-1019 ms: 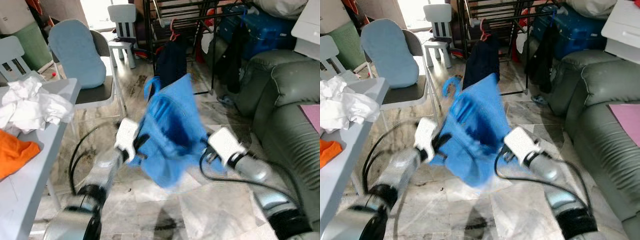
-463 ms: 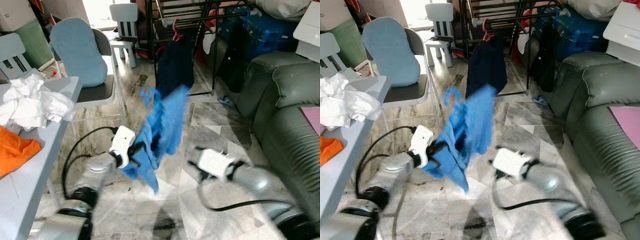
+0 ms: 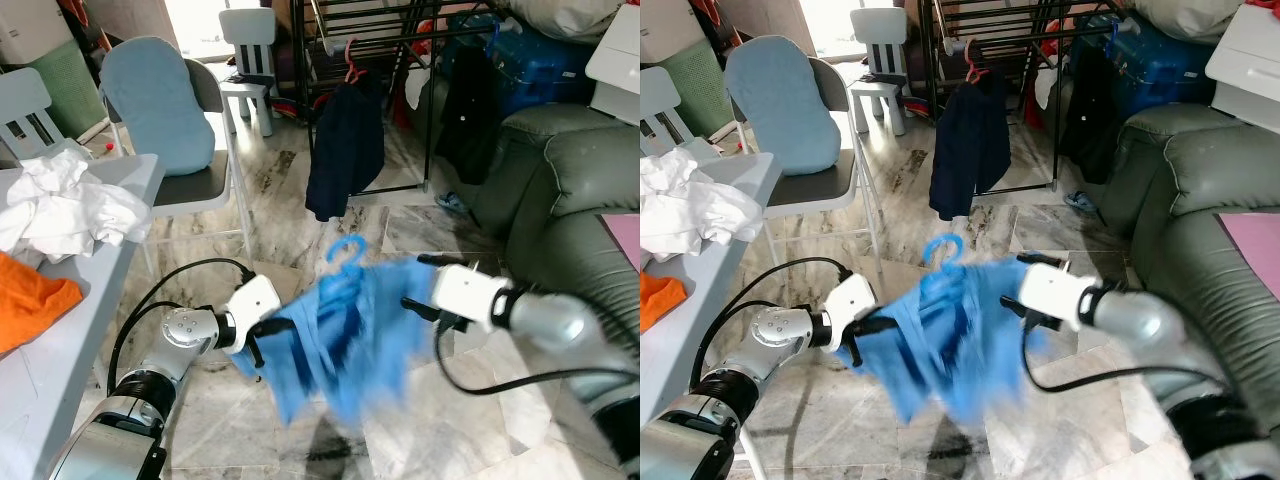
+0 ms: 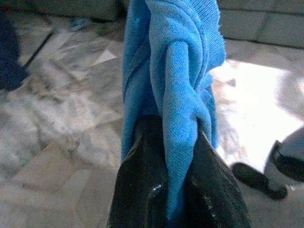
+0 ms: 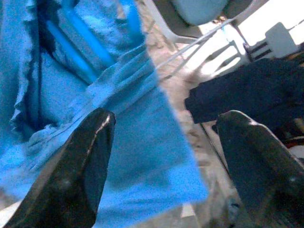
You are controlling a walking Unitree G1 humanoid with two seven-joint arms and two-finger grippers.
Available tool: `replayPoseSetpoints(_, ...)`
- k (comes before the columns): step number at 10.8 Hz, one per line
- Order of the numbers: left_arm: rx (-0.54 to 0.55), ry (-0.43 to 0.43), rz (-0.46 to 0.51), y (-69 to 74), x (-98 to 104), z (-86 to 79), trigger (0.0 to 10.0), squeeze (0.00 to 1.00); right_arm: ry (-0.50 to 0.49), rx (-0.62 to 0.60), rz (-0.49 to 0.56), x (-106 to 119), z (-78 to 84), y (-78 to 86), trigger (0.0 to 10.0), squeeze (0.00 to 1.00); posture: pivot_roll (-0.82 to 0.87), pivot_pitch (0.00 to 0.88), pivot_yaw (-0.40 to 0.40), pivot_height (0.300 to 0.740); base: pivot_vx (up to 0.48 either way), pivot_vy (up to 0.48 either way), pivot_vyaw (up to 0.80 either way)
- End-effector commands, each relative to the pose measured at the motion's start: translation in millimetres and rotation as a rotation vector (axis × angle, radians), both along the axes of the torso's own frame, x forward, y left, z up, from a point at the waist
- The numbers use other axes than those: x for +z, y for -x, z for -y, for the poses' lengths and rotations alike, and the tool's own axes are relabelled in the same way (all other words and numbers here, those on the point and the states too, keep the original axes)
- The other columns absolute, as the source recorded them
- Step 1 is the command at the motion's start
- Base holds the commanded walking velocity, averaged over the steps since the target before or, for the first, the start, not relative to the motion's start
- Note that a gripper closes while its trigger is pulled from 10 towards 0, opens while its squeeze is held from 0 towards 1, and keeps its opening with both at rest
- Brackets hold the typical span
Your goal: Hang hanger
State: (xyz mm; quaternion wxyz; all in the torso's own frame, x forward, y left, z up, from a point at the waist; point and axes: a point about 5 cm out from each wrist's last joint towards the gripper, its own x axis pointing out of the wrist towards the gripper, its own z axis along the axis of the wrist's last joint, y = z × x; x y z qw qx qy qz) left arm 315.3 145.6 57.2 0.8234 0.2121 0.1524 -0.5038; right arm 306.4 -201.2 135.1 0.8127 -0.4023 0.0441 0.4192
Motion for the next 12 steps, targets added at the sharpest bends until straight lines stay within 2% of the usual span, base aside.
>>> replayPoseSetpoints(1,-0.043,-0.008,0.031,-1.4,6,-0.2,0.0,0.0,-0.007,0.012,-0.019,5,3.7,-1.8,10.0,1.0,-0.25,0.0,0.073,0.74,0.0,0.0,0.0)
replayPoseSetpoints(2,-0.096,0.013,0.052,-1.1,10,6.4,0.0,0.0,0.015,0.049,-0.115,-1,9.5,1.6,10.0,0.91,-0.24,0.0,0.073,0.74,0.0,0.0,0.0)
replayPoseSetpoints(3,-0.126,0.018,0.064,-0.7,13,9.2,0.0,0.0,0.015,0.067,-0.17,-3,11.9,2.9,10.0,0.4,-0.24,0.0,0.073,0.74,0.0,0.0,0.0)
replayPoseSetpoints(4,-0.171,0.015,0.076,0.4,15,12.8,0.0,0.0,0.022,0.095,-0.224,-3,14.2,2.7,10.0,0.15,-0.24,0.0,0.073,0.74,0.0,0.0,0.0)
replayPoseSetpoints(6,-0.227,0.023,0.1,0.4,20,18.7,0.0,0.0,0.055,0.113,-0.243,0,18.0,-4.3,10.0,0.1,-0.24,0.0,0.073,0.74,0.0,0.0,0.0)
replayPoseSetpoints(8,-0.282,0.033,0.108,3.2,21,22.9,0.0,0.0,0.036,0.146,-0.281,2,13.9,-10.1,10.0,0.05,-0.24,0.0,0.073,0.74,0.0,0.0,0.0)
replayPoseSetpoints(9,-0.289,0.038,0.113,3.0,23,23.9,0.0,0.0,0.027,0.152,-0.301,1,12.7,-10.5,7.5,0.0,-0.24,0.0,0.073,0.74,0.0,0.0,0.0)
replayPoseSetpoints(10,-0.304,0.051,0.119,2.9,25,25.9,0.0,0.0,0.003,0.165,-0.349,-5,9.9,-11.4,1.4,0.0,-0.23,0.0,0.074,0.74,0.0,0.0,0.0)
replayPoseSetpoints(11,-0.314,0.052,0.123,3.1,26,26.8,0.0,0.0,-0.001,0.203,-0.414,-11,5.1,-10.1,0.0,0.0,-0.23,0.0,0.073,0.74,0.0,0.0,0.0)
replayPoseSetpoints(12,-0.317,0.052,0.126,2.9,26,27.5,0.0,0.0,-0.003,0.229,-0.447,-14,1.1,-9.1,0.0,0.0,-0.23,0.0,0.072,0.74,0.0,0.0,0.0)
